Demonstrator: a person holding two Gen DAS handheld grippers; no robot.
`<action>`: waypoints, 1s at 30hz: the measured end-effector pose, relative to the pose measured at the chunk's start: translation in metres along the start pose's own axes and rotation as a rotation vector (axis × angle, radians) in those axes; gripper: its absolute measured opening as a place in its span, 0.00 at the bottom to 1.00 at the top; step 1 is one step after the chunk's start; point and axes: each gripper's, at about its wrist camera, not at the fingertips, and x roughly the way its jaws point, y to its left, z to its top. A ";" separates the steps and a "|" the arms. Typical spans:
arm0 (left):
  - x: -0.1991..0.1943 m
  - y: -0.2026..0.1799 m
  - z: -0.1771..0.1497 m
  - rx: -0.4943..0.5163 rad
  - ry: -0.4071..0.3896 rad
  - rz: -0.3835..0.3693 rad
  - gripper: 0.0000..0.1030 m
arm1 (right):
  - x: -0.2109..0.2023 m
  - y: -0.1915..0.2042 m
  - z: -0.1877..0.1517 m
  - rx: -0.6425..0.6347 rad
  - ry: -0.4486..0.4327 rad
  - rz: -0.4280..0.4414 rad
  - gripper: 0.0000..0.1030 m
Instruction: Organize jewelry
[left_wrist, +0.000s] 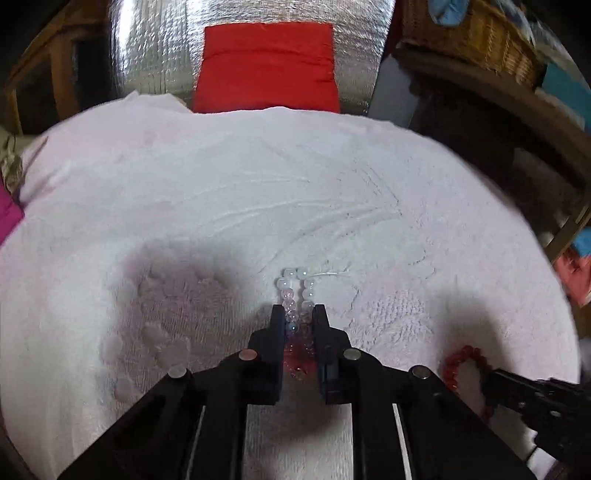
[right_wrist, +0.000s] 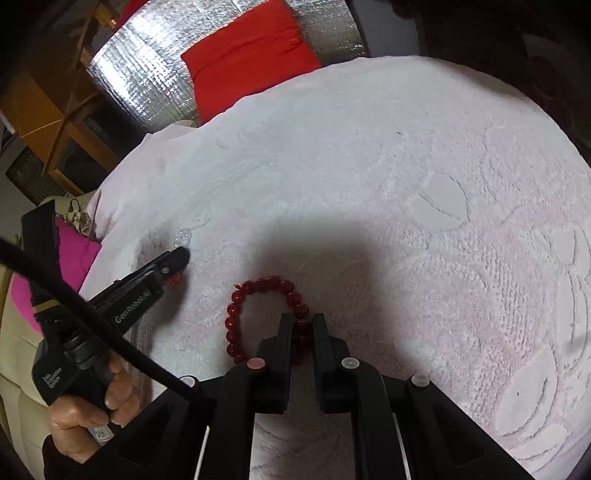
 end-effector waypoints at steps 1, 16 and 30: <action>-0.002 0.004 -0.001 -0.008 0.003 -0.009 0.15 | 0.001 0.003 0.002 -0.006 -0.002 0.005 0.10; -0.074 0.050 -0.035 0.019 0.005 0.004 0.15 | -0.017 0.044 -0.005 -0.001 -0.049 0.236 0.10; -0.060 0.082 -0.057 0.025 0.134 0.040 0.15 | 0.010 0.048 -0.011 -0.012 0.015 0.102 0.13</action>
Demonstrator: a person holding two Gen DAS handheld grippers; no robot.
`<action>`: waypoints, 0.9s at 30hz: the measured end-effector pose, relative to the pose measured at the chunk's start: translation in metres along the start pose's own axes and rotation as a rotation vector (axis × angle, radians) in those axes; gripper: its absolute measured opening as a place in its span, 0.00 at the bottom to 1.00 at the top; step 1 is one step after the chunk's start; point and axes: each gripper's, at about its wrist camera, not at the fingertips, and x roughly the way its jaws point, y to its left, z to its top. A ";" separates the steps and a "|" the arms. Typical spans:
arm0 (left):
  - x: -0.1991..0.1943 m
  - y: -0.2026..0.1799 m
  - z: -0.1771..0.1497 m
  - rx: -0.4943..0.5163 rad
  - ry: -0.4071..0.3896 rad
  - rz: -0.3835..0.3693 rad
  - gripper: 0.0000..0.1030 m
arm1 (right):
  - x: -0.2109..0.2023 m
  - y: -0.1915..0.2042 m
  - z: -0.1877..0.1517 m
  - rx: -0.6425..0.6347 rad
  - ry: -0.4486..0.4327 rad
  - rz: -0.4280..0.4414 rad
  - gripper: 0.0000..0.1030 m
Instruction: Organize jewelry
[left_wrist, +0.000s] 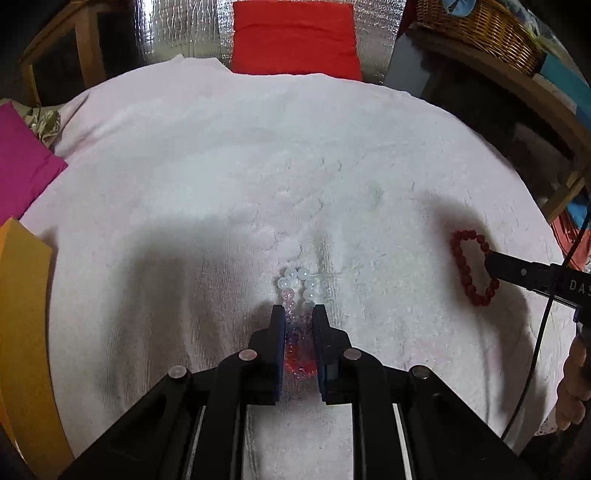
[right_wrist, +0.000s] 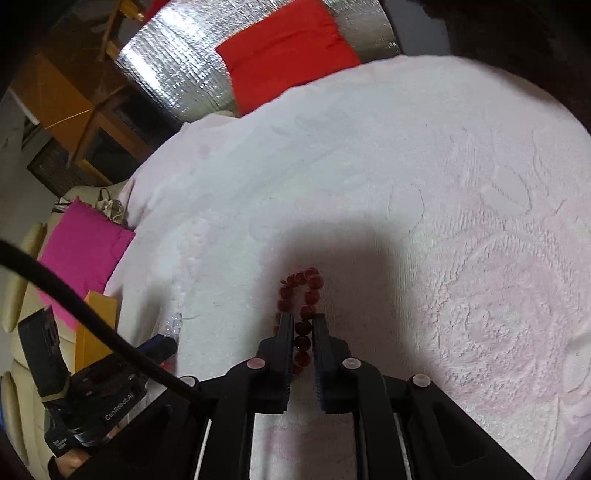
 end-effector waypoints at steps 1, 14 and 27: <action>0.002 0.000 0.001 0.002 0.003 -0.003 0.15 | 0.003 -0.001 0.001 0.010 0.010 -0.014 0.13; -0.004 -0.013 0.010 0.069 -0.028 0.136 0.61 | 0.003 0.006 0.005 -0.008 -0.003 -0.104 0.27; -0.031 0.022 0.011 -0.007 -0.092 0.140 0.62 | 0.006 0.000 0.004 -0.030 0.010 -0.122 0.27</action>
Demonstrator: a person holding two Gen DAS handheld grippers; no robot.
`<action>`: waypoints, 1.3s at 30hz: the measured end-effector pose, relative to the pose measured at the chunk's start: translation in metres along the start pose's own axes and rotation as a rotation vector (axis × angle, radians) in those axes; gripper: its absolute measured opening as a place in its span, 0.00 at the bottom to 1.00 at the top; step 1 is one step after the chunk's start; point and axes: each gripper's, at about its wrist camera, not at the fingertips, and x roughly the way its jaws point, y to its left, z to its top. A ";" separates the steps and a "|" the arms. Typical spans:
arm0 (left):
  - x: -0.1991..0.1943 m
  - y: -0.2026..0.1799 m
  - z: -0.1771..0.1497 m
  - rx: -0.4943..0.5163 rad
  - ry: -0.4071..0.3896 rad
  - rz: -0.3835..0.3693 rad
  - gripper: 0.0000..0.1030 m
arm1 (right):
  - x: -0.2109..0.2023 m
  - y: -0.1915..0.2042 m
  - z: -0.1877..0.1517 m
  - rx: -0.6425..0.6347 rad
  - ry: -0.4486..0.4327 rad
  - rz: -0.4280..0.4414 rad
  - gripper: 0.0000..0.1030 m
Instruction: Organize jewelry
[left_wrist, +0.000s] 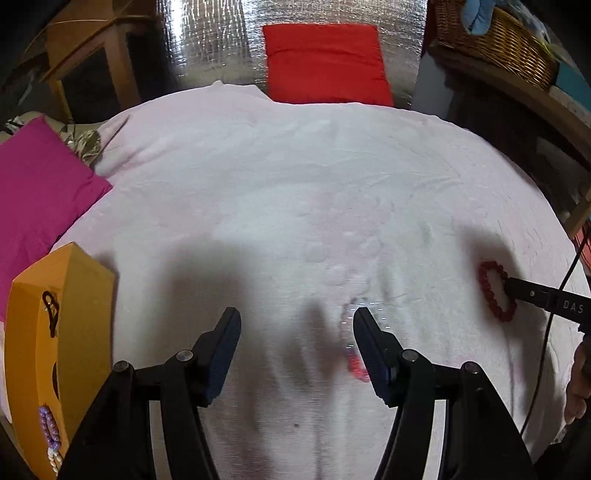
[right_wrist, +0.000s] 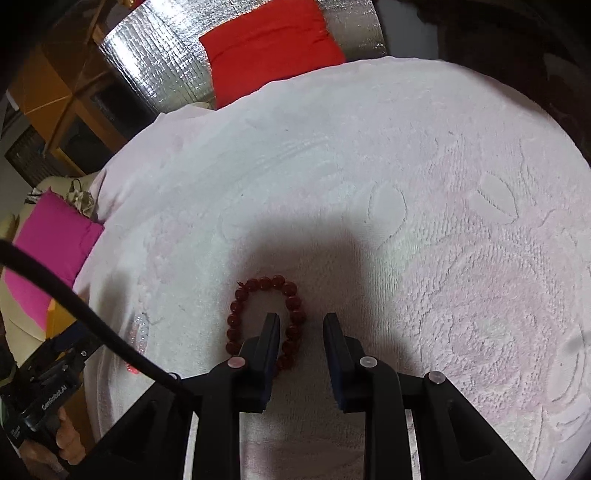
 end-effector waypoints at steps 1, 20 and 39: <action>0.001 0.000 -0.001 0.005 0.000 0.003 0.62 | 0.001 -0.001 0.000 0.003 0.002 0.004 0.27; 0.034 -0.034 -0.011 0.133 0.097 0.010 0.47 | -0.001 -0.009 -0.004 0.043 0.002 0.040 0.27; 0.037 -0.042 -0.014 0.133 0.062 0.126 0.75 | 0.001 0.016 -0.012 -0.116 -0.036 -0.074 0.27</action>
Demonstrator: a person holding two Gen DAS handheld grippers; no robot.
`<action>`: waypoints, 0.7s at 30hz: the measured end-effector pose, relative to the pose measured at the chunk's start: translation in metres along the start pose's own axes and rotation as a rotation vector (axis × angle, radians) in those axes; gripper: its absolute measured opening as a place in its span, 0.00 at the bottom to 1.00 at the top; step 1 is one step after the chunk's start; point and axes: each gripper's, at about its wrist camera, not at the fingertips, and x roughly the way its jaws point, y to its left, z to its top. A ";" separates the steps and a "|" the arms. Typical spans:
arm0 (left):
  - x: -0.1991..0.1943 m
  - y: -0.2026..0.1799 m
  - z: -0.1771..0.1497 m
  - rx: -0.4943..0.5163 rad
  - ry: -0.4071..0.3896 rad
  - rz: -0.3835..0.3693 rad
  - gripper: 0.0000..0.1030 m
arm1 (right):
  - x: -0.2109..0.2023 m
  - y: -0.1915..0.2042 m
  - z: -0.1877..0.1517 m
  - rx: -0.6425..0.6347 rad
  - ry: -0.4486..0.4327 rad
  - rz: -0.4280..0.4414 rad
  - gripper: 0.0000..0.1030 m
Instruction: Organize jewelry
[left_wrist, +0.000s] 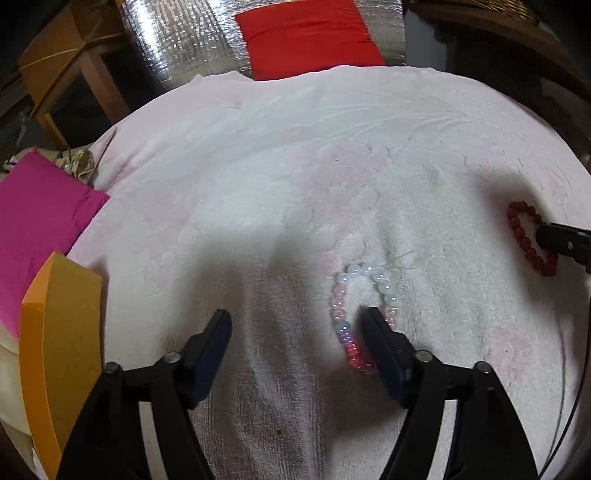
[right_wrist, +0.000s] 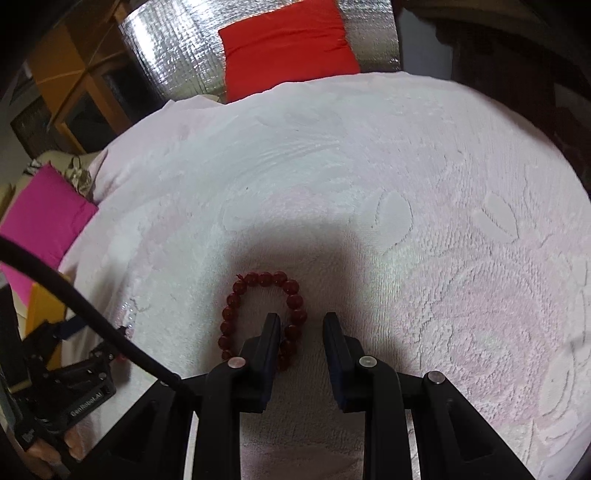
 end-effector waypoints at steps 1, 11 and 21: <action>0.000 0.001 0.000 -0.004 0.001 0.007 0.77 | 0.000 0.001 0.000 -0.011 -0.003 -0.008 0.27; 0.007 0.005 -0.001 -0.012 0.003 0.059 0.96 | 0.005 0.022 -0.004 -0.145 -0.045 -0.116 0.27; 0.016 0.024 -0.005 -0.099 -0.007 0.016 1.00 | 0.007 0.028 -0.003 -0.181 -0.046 -0.156 0.27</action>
